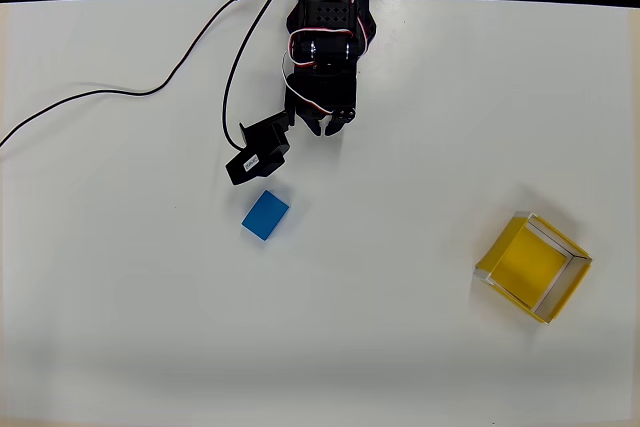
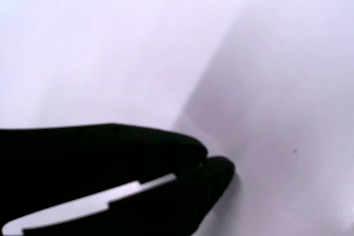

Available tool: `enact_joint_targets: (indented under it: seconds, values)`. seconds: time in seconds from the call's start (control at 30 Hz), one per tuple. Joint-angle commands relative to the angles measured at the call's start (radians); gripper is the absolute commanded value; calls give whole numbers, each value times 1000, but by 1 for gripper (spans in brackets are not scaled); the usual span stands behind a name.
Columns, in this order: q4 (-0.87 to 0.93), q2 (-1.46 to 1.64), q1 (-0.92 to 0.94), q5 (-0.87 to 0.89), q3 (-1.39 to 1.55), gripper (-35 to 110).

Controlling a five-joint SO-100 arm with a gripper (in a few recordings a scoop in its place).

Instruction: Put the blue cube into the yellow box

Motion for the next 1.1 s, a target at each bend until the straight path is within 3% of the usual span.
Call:
enact_joint_targets:
  seconds: [0.0,0.4,0.6,0.73,1.07]
  values:
    - [12,29,-14,0,28,1]
    - [15,29,-5,-74,28,2]
    - [-334,-55,140,-64,-18,20]
    - [-522,-265,206,-43,-204,31]
    - [-506,-727,324,26,-769,34]
